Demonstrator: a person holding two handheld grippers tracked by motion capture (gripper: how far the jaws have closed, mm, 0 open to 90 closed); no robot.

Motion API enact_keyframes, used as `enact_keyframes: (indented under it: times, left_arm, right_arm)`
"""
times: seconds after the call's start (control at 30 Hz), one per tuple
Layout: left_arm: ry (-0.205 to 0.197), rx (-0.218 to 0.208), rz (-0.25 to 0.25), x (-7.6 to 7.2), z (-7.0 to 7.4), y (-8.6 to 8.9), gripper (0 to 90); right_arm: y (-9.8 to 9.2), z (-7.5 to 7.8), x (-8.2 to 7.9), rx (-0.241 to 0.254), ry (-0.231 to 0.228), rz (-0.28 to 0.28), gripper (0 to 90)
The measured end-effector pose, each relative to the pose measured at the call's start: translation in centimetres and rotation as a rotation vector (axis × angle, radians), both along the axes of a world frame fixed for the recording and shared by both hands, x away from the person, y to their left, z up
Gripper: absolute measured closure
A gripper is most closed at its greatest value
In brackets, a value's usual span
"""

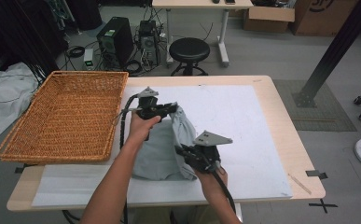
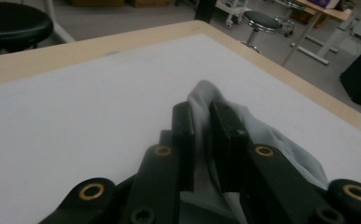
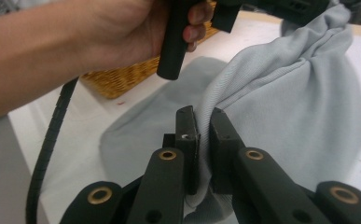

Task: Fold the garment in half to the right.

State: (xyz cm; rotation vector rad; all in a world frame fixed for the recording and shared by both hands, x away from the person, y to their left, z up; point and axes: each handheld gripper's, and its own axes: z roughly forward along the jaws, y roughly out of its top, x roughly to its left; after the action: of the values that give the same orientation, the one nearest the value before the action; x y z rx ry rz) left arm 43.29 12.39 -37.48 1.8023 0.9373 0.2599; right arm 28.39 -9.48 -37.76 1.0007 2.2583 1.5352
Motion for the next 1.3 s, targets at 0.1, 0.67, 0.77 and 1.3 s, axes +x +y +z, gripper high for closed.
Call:
enact_keyframes:
  times: [0.1, 0.67, 0.77, 1.3]
  left_arm:
    - [0.007, 0.035, 0.040, -0.5, 0.0, 1.8, 80.2]
    - [0.035, 0.068, 0.133, -1.9, -0.7, 6.6, 81.3]
    - [0.036, 0.068, 0.137, -1.9, -0.8, 6.7, 81.0]
    - [-0.003, 0.047, 0.157, -2.2, -0.5, 6.7, 63.1]
  right_arm:
    - [2.0, -0.2, 0.3, -0.010, 0.010, 0.040, 84.8]
    - [9.6, -2.5, 1.3, -0.044, 0.069, 0.154, 84.8]
    - [10.4, -2.5, 1.3, -0.037, 0.062, 0.163, 84.8]
    - [7.6, -2.2, 1.3, 0.020, 0.006, 0.071, 32.9]
